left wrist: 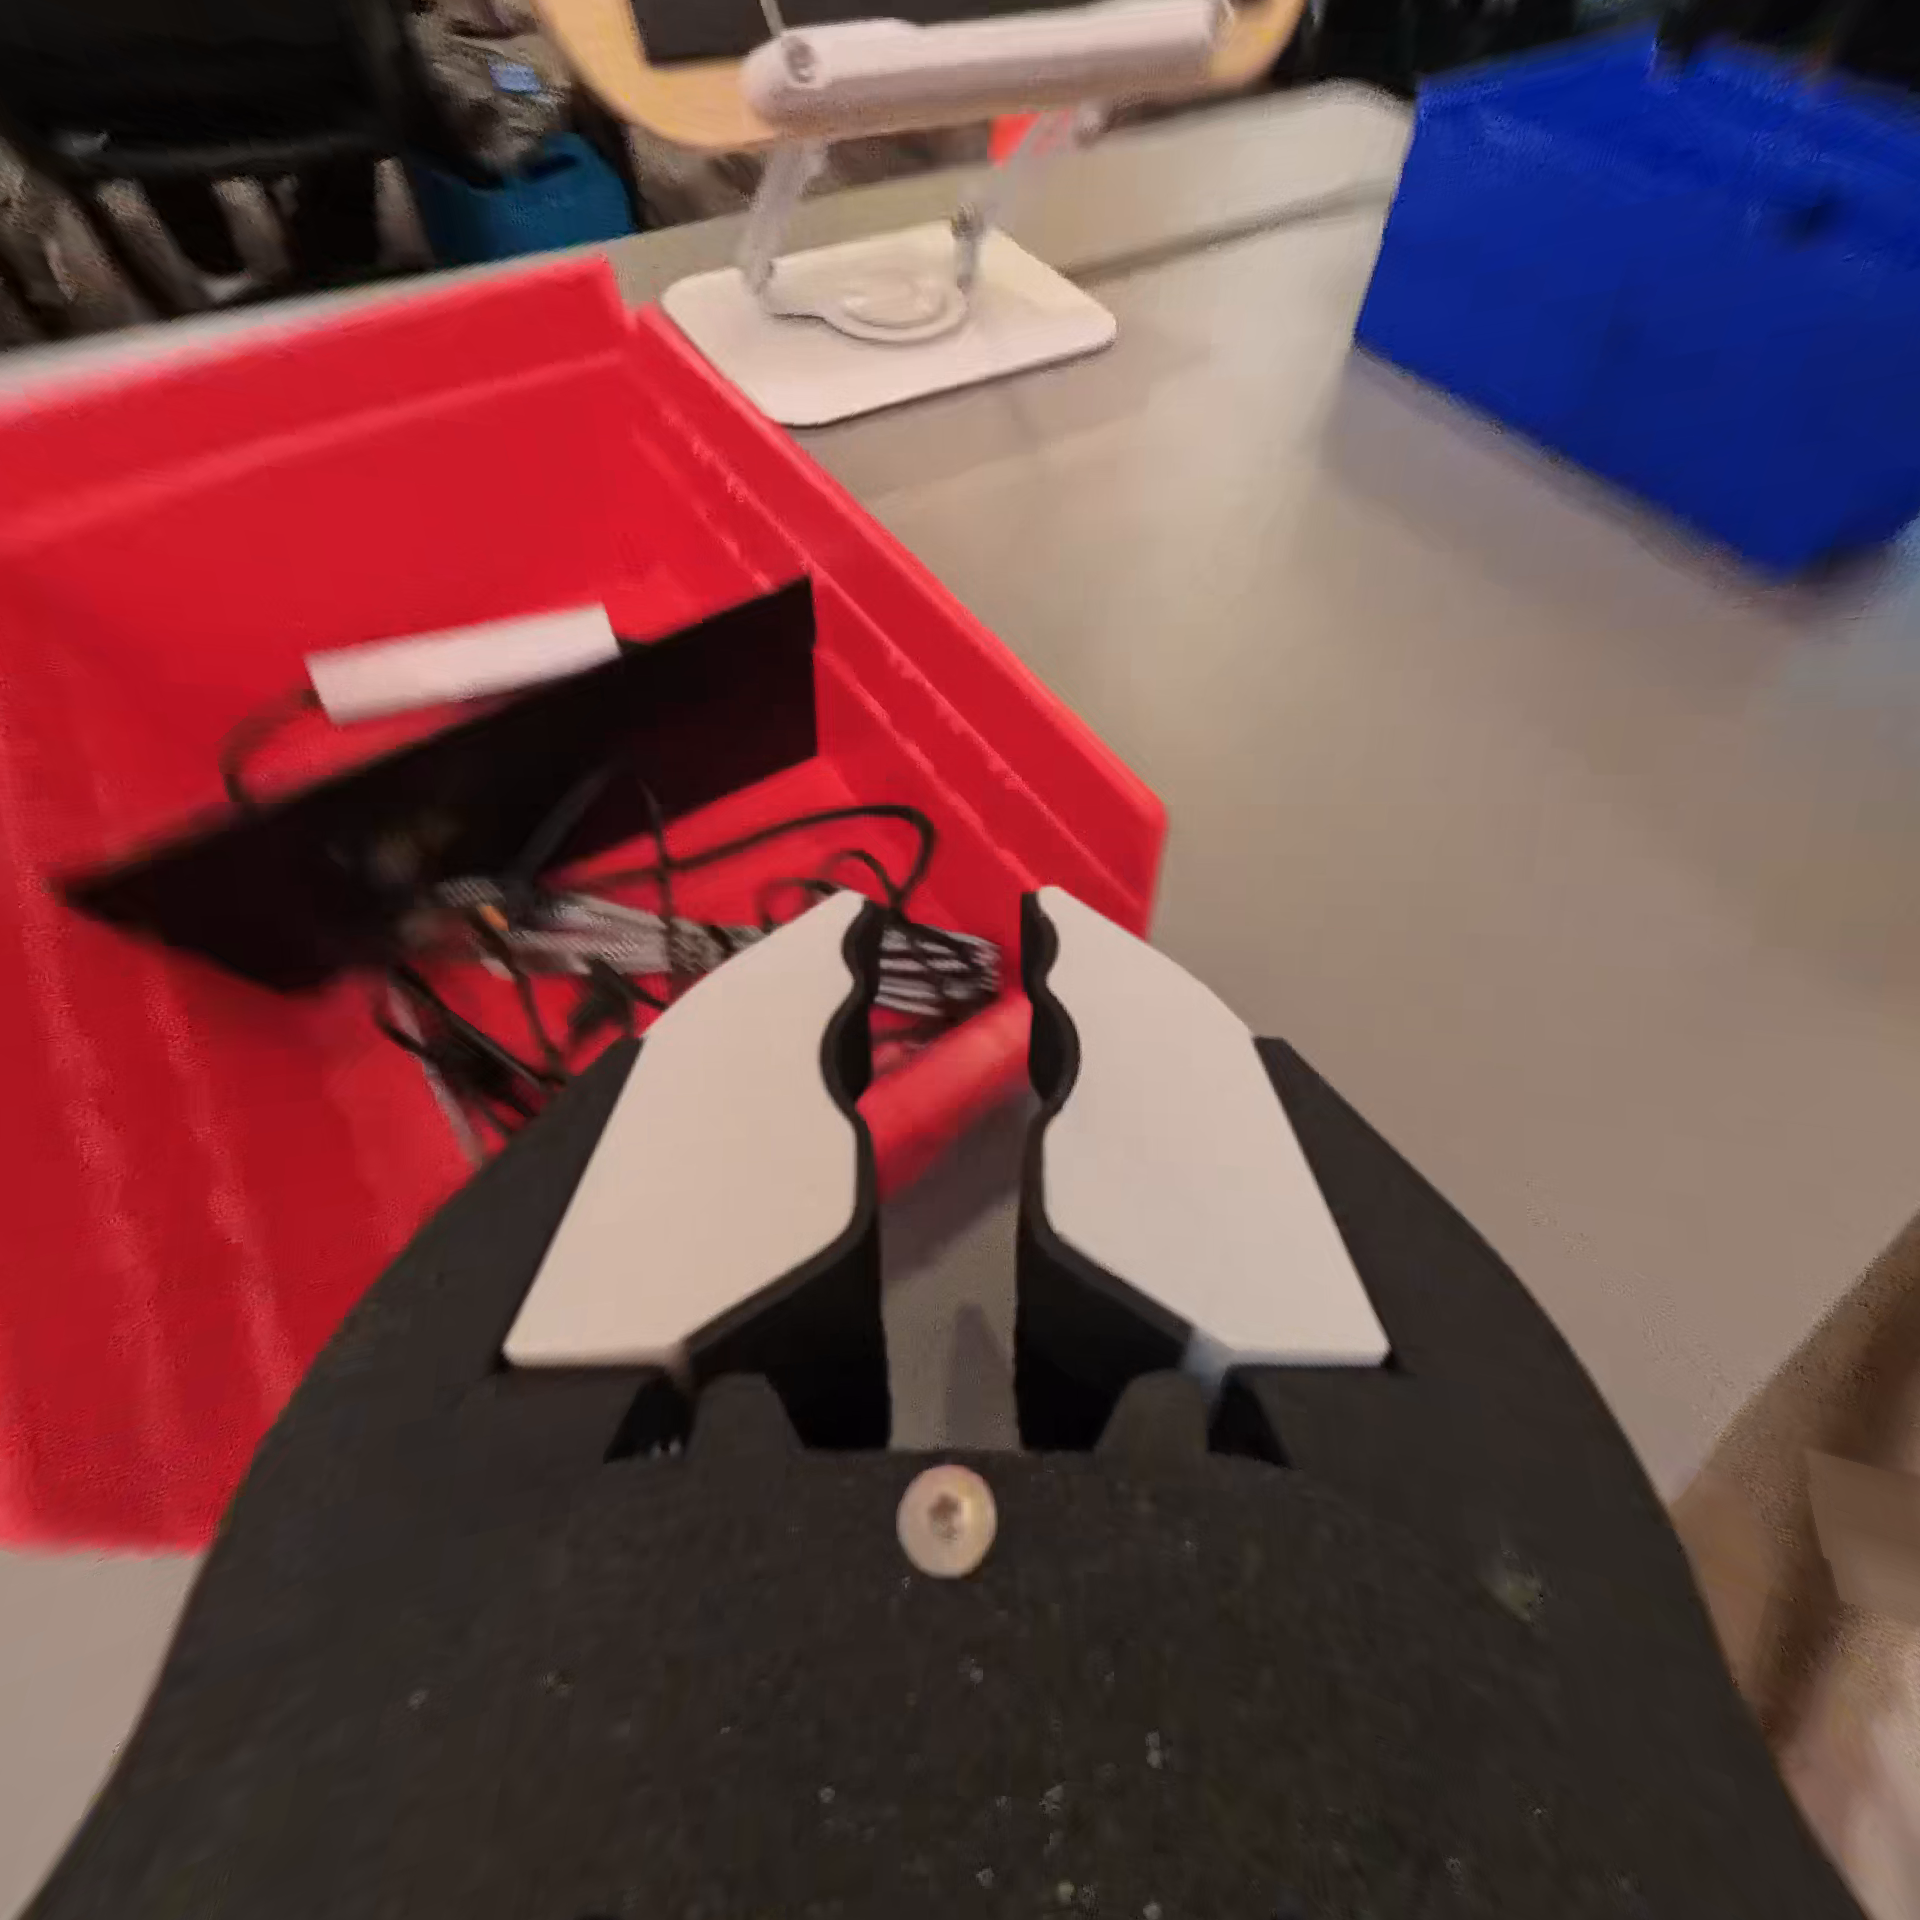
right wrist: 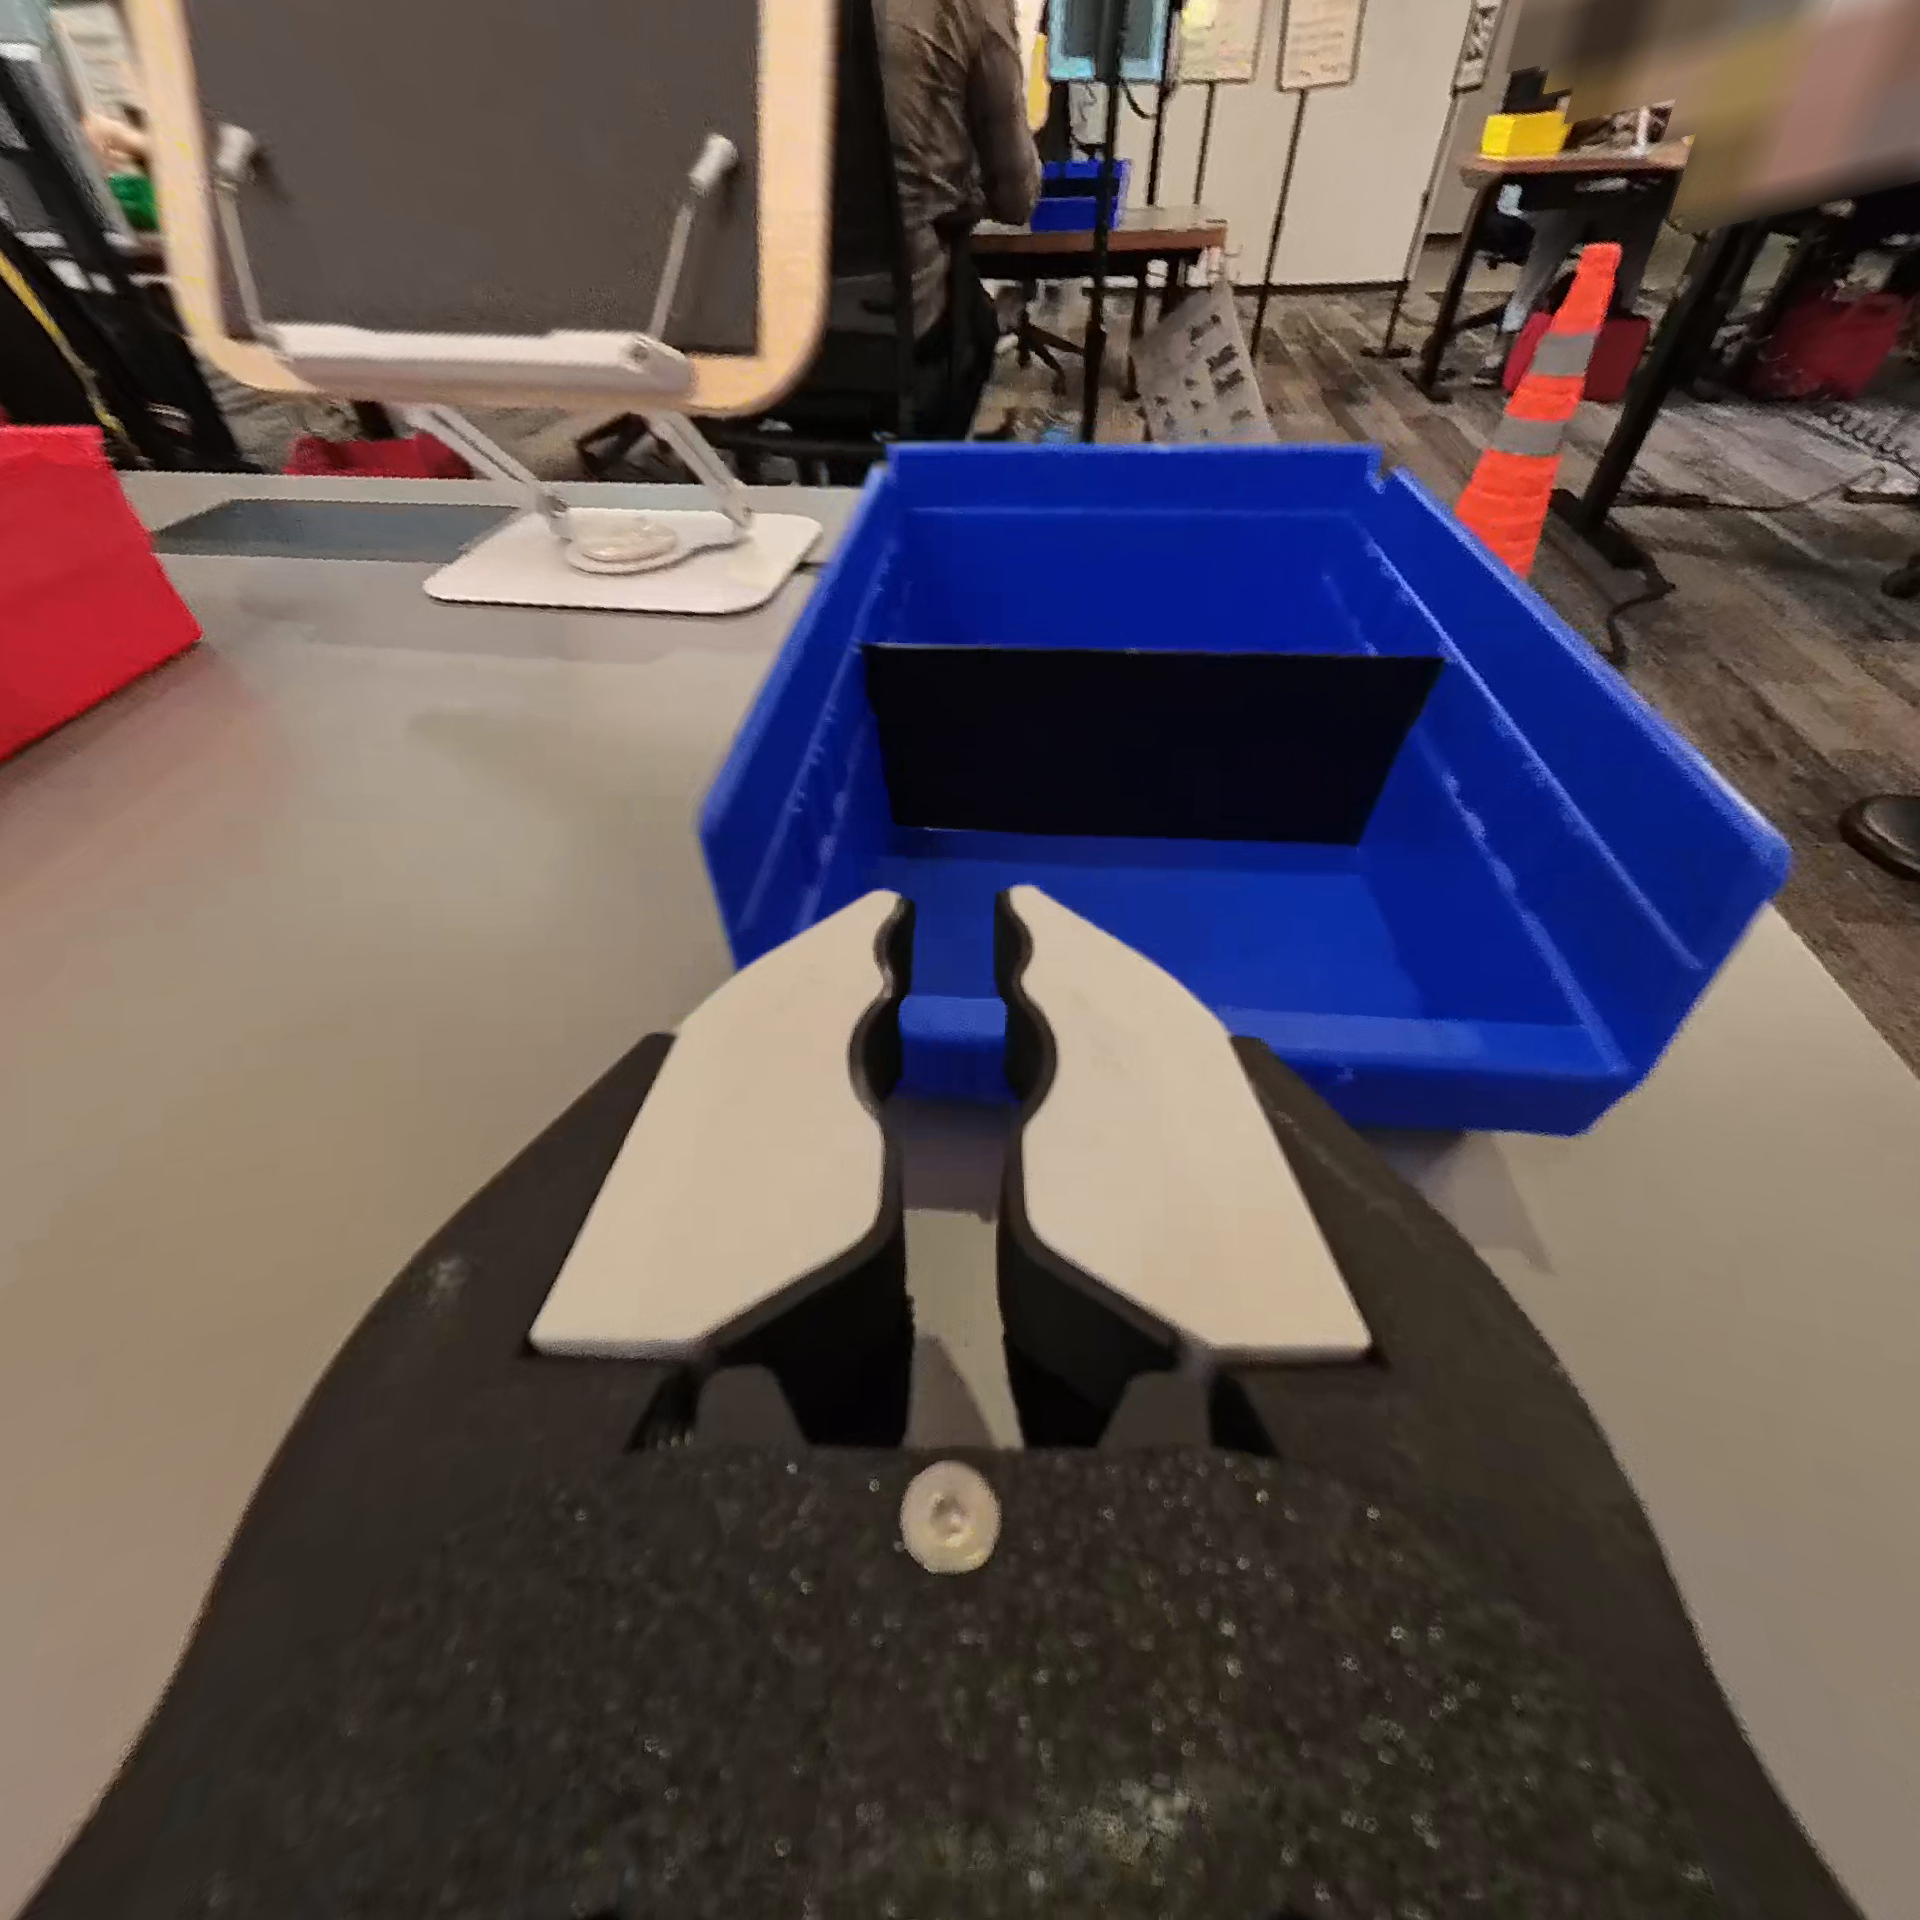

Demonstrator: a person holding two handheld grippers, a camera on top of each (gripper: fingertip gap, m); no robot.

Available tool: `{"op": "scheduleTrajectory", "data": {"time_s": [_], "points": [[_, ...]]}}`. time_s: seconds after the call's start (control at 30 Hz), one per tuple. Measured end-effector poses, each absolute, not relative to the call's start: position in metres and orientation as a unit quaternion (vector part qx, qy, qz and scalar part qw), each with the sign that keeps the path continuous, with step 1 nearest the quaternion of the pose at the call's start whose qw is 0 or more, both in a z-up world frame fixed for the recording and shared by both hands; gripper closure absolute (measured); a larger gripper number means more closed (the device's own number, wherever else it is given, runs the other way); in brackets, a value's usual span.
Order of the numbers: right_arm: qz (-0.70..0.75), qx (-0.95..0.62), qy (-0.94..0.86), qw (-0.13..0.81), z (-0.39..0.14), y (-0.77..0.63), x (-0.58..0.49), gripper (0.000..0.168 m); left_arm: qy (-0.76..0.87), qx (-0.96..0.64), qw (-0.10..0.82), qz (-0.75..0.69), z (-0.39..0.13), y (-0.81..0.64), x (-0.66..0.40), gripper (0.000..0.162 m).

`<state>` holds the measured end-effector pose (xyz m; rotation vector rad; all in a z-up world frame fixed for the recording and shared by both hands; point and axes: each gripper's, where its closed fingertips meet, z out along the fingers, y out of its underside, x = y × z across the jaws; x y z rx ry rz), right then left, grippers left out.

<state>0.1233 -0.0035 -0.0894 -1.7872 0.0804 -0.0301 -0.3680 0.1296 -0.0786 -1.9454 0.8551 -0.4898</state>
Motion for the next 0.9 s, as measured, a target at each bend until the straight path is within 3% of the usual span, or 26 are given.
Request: {"op": "scheduleTrajectory", "data": {"time_s": [0.17, 0.27, 0.3, 0.4, 0.5, 0.67, 0.73, 0.77, 0.9], "points": [[0.018, -0.765, -0.036, 0.643, -0.068, 0.006, 0.076, 0.154, 0.600, -0.726, 0.332, -0.062, -0.084, 0.225, -0.374, 0.131], [0.058, -0.754, -0.080, 0.649, -0.057, 0.013, 0.039, 0.154, 0.656, -0.720, 0.221, -0.049, -0.112, 0.282, -0.372, 0.124], [0.077, -0.754, -0.091, 0.646, -0.057, 0.014, 0.027, 0.154, 0.664, -0.715, 0.207, -0.070, -0.114, 0.295, -0.364, 0.129], [0.123, -0.757, -0.101, 0.633, -0.064, 0.017, -0.002, 0.154, 0.703, -0.693, 0.153, -0.047, -0.131, 0.324, -0.355, 0.122], [0.160, -0.767, -0.104, 0.613, -0.076, 0.017, -0.025, 0.154, 0.724, -0.675, 0.125, -0.076, -0.143, 0.331, -0.341, 0.123], [0.173, -0.784, -0.119, 0.584, -0.092, 0.021, -0.045, 0.154, 0.774, -0.623, 0.110, 0.013, -0.178, 0.351, -0.349, 0.123], [0.184, -0.788, -0.126, 0.574, -0.095, 0.022, -0.051, 0.154, 0.786, -0.607, 0.113, 0.032, -0.188, 0.351, -0.351, 0.127], [0.187, -0.791, -0.129, 0.569, -0.097, 0.023, -0.053, 0.154, 0.788, -0.602, 0.124, 0.029, -0.189, 0.350, -0.349, 0.139], [0.203, -0.798, -0.134, 0.552, -0.103, 0.029, -0.058, 0.154, 0.777, -0.612, 0.142, 0.027, -0.189, 0.351, -0.350, 0.140]]}}
